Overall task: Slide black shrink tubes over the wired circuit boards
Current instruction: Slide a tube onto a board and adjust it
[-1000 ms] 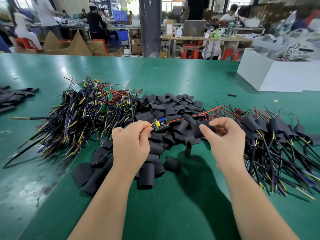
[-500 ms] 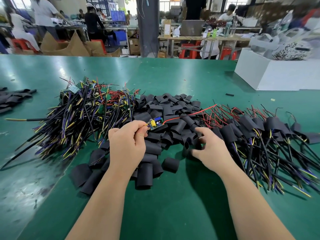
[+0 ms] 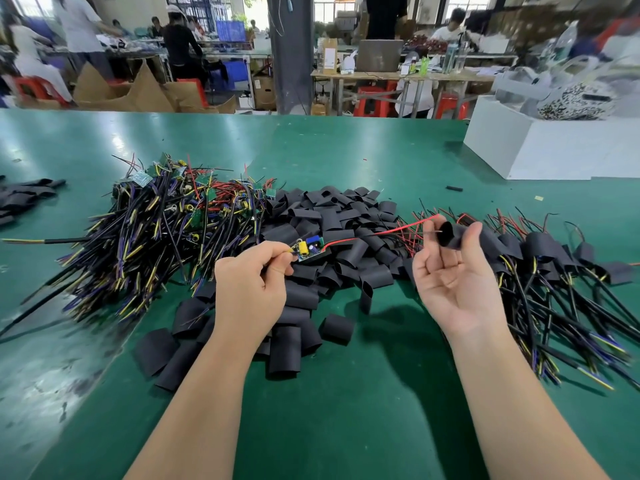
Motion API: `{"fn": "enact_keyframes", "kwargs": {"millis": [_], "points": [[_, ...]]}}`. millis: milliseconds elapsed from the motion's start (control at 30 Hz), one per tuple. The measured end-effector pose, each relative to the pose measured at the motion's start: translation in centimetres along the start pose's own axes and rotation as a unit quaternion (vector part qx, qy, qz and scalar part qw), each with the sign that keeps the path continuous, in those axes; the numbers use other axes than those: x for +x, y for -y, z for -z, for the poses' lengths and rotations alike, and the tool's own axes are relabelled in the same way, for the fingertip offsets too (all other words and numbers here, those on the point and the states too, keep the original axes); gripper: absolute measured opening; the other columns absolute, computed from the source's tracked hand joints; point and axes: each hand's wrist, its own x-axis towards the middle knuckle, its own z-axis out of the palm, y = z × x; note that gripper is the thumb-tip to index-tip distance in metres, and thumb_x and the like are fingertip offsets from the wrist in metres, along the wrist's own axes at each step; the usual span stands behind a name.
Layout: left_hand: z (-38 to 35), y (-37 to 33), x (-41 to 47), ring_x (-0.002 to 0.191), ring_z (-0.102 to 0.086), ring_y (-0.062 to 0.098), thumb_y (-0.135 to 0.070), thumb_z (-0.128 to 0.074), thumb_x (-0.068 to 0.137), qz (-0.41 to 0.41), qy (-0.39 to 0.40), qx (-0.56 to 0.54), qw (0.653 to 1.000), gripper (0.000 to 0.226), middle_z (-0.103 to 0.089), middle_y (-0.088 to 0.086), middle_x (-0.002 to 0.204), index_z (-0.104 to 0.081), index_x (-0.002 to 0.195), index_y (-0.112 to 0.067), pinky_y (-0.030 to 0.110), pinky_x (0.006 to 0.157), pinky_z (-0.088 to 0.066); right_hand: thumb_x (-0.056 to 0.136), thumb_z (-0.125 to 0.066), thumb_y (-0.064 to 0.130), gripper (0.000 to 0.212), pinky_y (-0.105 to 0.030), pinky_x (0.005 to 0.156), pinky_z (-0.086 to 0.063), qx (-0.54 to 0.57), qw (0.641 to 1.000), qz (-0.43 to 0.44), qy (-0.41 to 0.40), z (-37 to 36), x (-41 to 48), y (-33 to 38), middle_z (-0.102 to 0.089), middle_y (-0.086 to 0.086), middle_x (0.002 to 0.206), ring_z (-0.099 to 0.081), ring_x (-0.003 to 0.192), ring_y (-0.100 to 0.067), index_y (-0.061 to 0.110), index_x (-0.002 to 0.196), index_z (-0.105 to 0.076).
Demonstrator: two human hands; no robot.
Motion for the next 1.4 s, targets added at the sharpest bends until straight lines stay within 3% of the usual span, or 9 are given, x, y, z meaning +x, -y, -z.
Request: {"fn": "enact_keyframes", "kwargs": {"millis": [67, 367, 500, 700, 800, 933, 1067, 1233, 1400], "points": [[0.0, 0.1, 0.0, 0.049, -0.053, 0.011, -0.021, -0.053, 0.088, 0.003, -0.004, 0.001, 1.000, 0.018, -0.065, -0.011, 0.063, -0.070, 0.086, -0.015, 0.022, 0.047, -0.040, 0.078, -0.062, 0.040, 0.036, -0.015, 0.070, -0.050, -0.004, 1.000, -0.016, 0.011, -0.3, -0.1, -0.3, -0.072, 0.004, 0.098, -0.067, 0.103, -0.007, 0.008, 0.094, -0.064], [-0.2, -0.3, -0.1, 0.044, -0.051, 0.006, -0.019, -0.056, 0.087, -0.018, 0.027, 0.037, 0.999, 0.016, -0.061, -0.013, 0.060, -0.071, 0.084, -0.015, 0.050, 0.058, -0.049, 0.073, -0.058, 0.047, 0.041, -0.018, 0.072, -0.053, -0.009, 1.000, -0.027, 0.008, -1.3, -0.6, -0.8, -0.071, 0.010, 0.102, -0.067, 0.100, -0.004, 0.014, 0.097, -0.062], [-0.2, -0.4, -0.2, 0.045, -0.054, 0.011, -0.018, -0.057, 0.087, -0.022, 0.033, 0.039, 0.998, 0.016, -0.062, -0.011, 0.061, -0.071, 0.083, -0.015, 0.053, 0.060, -0.049, 0.074, -0.060, 0.044, 0.044, -0.017, 0.070, -0.053, -0.004, 1.000, -0.024, 0.010, -1.1, -0.5, -0.8, -0.072, 0.009, 0.100, -0.067, 0.102, -0.005, 0.013, 0.104, -0.058], [-0.4, -0.6, -0.2, 0.048, -0.053, 0.002, -0.020, -0.057, 0.086, -0.009, 0.039, 0.034, 0.999, 0.014, -0.060, -0.015, 0.058, -0.070, 0.080, -0.018, 0.054, 0.063, -0.048, 0.081, -0.057, 0.035, 0.027, -0.019, 0.070, -0.050, -0.122, 0.991, 0.004, 0.050, -0.6, -0.5, -1.0, -0.071, 0.007, 0.107, -0.068, 0.096, -0.013, 0.028, 0.107, -0.061], [-0.7, -0.8, -0.3, 0.052, -0.053, -0.002, -0.021, -0.056, 0.085, 0.004, 0.044, 0.014, 0.999, 0.015, -0.059, -0.017, 0.058, -0.070, 0.079, -0.020, 0.048, 0.064, -0.049, 0.079, -0.058, 0.025, 0.027, -0.020, 0.069, -0.047, -0.199, 0.976, -0.012, 0.082, -0.8, -0.8, -2.0, -0.071, 0.005, 0.109, -0.066, 0.089, -0.013, 0.028, 0.106, -0.061], [-1.2, -1.4, -0.8, 0.048, -0.053, 0.007, -0.025, -0.056, 0.085, -0.001, 0.070, 0.001, 0.998, 0.017, -0.062, -0.011, 0.057, -0.070, 0.077, -0.020, 0.025, 0.056, -0.043, 0.072, -0.066, 0.019, 0.026, -0.021, 0.062, -0.045, -0.303, 0.945, -0.026, 0.119, -1.0, -1.5, -4.0, -0.072, 0.000, 0.108, -0.067, 0.083, -0.014, 0.021, 0.097, -0.059], [-1.5, -2.0, -0.9, 0.048, -0.053, 0.001, -0.023, -0.057, 0.084, 0.000, 0.071, -0.014, 0.997, 0.016, -0.062, -0.012, 0.057, -0.072, 0.078, -0.017, 0.012, 0.053, -0.037, 0.073, -0.066, 0.021, 0.021, -0.019, 0.060, -0.046, -0.316, 0.943, -0.031, 0.095, -1.2, -1.6, -4.7, -0.074, -0.001, 0.104, -0.068, 0.078, -0.011, 0.018, 0.092, -0.059], [-1.8, -2.5, -1.3, 0.047, -0.052, 0.011, -0.018, -0.058, 0.084, -0.027, 0.075, 0.027, 0.996, 0.014, -0.062, -0.010, 0.059, -0.070, 0.077, -0.021, 0.038, 0.070, -0.041, 0.066, -0.071, 0.027, 0.025, -0.019, 0.058, -0.049, -0.341, 0.936, -0.026, 0.087, -1.4, -2.0, -5.3, -0.075, -0.004, 0.095, -0.068, 0.079, -0.012, 0.018, 0.088, -0.064], [-2.1, -2.8, -1.7, 0.057, -0.045, 0.010, -0.013, -0.062, 0.080, -0.074, 0.056, 0.101, 0.991, 0.011, -0.066, -0.009, 0.066, -0.070, 0.076, -0.020, 0.039, 0.071, -0.030, 0.071, -0.075, 0.028, 0.008, -0.023, 0.059, -0.050, -0.395, 0.912, -0.020, 0.110, -1.5, -2.6, -5.8, -0.074, -0.006, 0.090, -0.066, 0.081, -0.016, 0.027, 0.078, -0.076]]}}
